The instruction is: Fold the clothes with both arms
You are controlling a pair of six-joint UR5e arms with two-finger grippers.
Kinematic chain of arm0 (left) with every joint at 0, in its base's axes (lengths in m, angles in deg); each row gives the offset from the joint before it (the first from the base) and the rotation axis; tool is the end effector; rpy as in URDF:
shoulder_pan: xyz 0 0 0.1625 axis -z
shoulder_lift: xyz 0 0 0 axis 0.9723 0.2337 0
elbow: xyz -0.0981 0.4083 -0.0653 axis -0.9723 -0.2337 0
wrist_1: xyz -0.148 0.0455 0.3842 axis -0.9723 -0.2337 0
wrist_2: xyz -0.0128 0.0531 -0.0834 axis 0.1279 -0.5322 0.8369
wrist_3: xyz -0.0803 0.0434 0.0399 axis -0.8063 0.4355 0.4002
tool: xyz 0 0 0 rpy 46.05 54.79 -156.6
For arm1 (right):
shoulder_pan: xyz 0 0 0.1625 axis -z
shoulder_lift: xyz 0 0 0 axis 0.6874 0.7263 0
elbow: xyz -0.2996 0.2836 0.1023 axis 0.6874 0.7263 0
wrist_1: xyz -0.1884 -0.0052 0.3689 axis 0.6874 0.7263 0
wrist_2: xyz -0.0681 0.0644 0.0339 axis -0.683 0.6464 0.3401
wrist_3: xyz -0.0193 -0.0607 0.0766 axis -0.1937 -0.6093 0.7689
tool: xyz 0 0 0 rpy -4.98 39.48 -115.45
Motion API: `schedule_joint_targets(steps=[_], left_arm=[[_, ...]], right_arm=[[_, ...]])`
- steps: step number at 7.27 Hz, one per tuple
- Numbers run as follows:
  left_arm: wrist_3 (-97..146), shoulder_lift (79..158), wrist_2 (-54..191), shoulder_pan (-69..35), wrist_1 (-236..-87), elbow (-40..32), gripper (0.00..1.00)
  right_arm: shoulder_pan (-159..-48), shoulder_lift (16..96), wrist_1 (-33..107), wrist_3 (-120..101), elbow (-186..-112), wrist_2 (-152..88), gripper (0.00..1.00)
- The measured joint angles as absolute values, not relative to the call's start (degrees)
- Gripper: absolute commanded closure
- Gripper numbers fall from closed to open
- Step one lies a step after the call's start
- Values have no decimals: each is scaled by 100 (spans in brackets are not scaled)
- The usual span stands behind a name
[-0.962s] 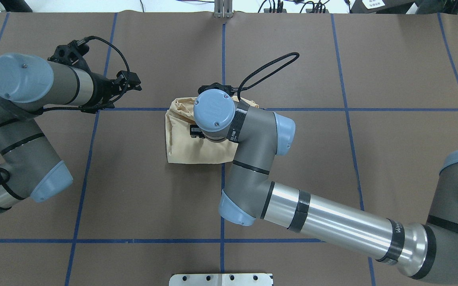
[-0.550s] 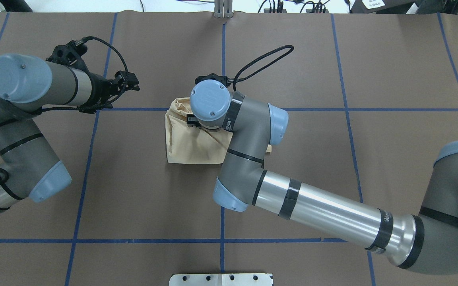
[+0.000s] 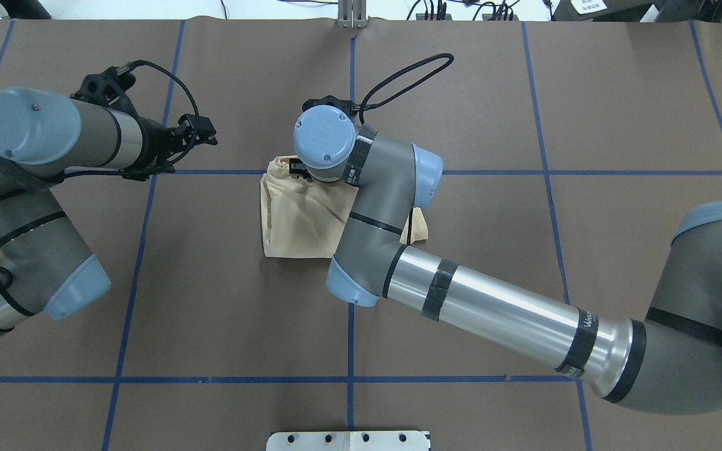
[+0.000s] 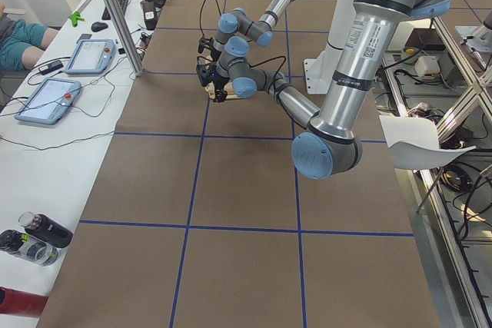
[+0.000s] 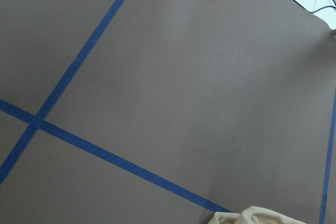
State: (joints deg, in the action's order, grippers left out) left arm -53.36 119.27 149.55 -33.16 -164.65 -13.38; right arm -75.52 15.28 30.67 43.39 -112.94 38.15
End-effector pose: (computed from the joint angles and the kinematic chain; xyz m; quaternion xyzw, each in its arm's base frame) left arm 0.3730 -0.5052 0.3195 0.0865 0.5021 -0.2827 0.8127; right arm -0.6601 -0.5652 0.1834 0.1555 -0.3688 0.0822 0.9127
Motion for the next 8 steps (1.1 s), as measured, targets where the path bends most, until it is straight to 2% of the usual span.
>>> schedule_joint_targets(steps=[2,4,8], left_arm=[[-5336,11897,14955,-3313,-16463,-1358,1],[-5238,11883,14963,-3222,-16460,-1360,1],[-4869,11833,15120,-2937,-16441,-1309,1]], right_arm=[[-7785,1433,3035,4223,-11052,3798,13],[-7913,1231,3032,4160,-10984,3817,1],[-7767,1053,3139,3803,-11250,4113,1]])
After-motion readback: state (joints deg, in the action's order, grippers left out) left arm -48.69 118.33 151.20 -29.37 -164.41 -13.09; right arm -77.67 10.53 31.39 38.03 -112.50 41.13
